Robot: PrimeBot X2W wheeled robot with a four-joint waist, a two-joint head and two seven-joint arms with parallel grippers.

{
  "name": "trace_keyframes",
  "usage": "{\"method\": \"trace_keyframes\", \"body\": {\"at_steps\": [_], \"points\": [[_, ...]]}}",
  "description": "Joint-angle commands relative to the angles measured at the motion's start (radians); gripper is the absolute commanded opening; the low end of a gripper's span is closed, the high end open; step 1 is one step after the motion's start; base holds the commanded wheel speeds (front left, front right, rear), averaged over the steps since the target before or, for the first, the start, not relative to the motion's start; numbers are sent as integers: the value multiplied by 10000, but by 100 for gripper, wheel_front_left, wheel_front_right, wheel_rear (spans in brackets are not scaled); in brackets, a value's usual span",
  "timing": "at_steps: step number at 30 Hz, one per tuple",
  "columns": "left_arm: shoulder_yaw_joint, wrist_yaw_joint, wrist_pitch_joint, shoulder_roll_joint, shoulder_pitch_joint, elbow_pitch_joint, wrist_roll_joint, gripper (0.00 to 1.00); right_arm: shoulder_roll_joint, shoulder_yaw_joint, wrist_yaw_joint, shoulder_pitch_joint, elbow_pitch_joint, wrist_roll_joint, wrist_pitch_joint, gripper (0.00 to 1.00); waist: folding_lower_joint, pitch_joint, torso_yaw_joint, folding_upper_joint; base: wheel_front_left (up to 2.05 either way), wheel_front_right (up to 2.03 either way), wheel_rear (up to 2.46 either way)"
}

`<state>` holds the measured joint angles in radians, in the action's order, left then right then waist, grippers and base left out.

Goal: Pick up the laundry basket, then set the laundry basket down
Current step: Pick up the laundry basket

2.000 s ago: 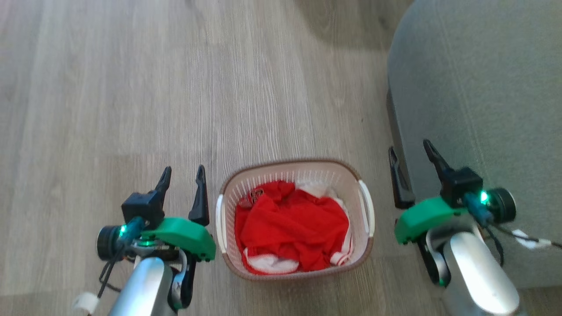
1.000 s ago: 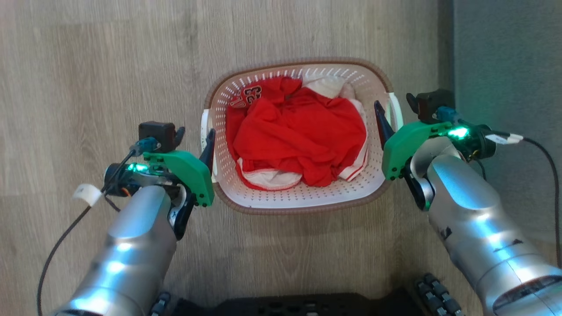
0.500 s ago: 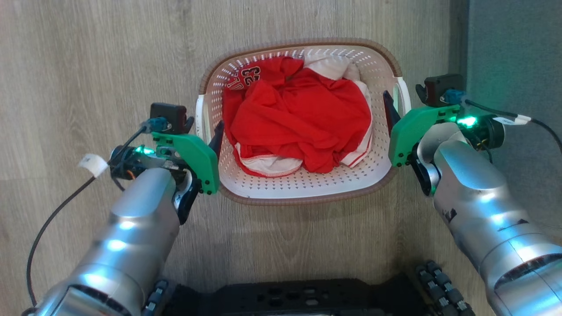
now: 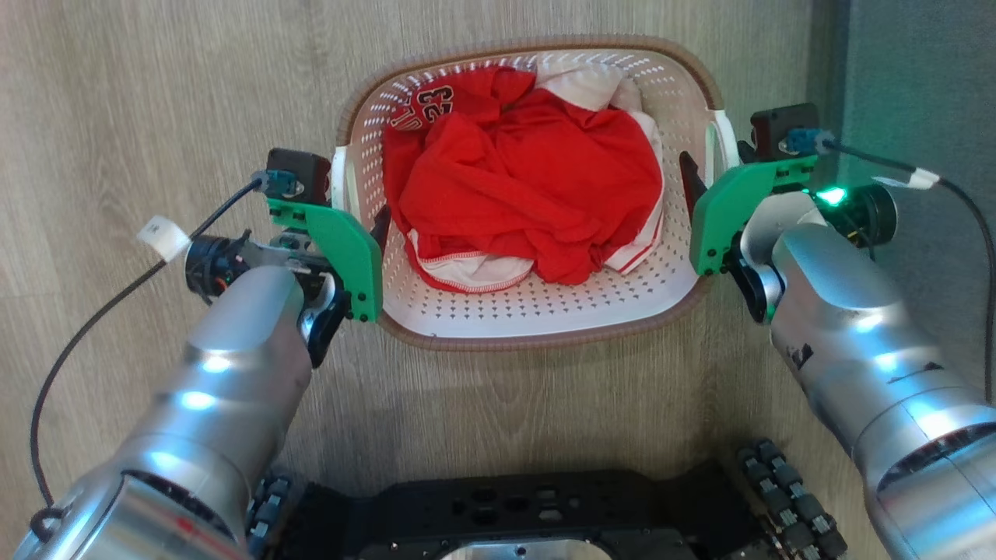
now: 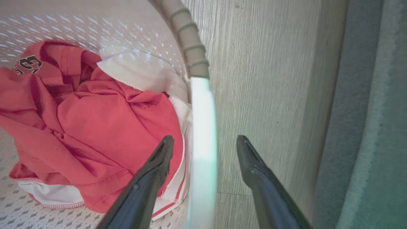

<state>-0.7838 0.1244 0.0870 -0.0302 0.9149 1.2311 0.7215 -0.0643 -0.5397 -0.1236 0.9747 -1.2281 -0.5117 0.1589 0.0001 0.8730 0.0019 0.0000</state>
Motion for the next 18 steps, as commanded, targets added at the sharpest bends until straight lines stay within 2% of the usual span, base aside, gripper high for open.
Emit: {"method": "trace_keyframes", "body": {"at_steps": [1, 9, 18], "points": [[18, 62, -79, -200, 25, 17, 99, 100, 141, -211, -71, -307, 63, -156, -119, 100, -1, 114, 6, 0, 0, 0, 0], [-283, 63, -232, -200, 343, 229, 233, 100, 141, -629, -71, -123, 119, -626, -678, 100, -1, 379, 31, 0, 0, 0, 0], [-594, 63, -194, -200, 494, 298, 459, 100, 141, -929, -71, 69, -20, -1023, -640, 100, -1, 517, 81, 0, 0, 0, 0]]}}
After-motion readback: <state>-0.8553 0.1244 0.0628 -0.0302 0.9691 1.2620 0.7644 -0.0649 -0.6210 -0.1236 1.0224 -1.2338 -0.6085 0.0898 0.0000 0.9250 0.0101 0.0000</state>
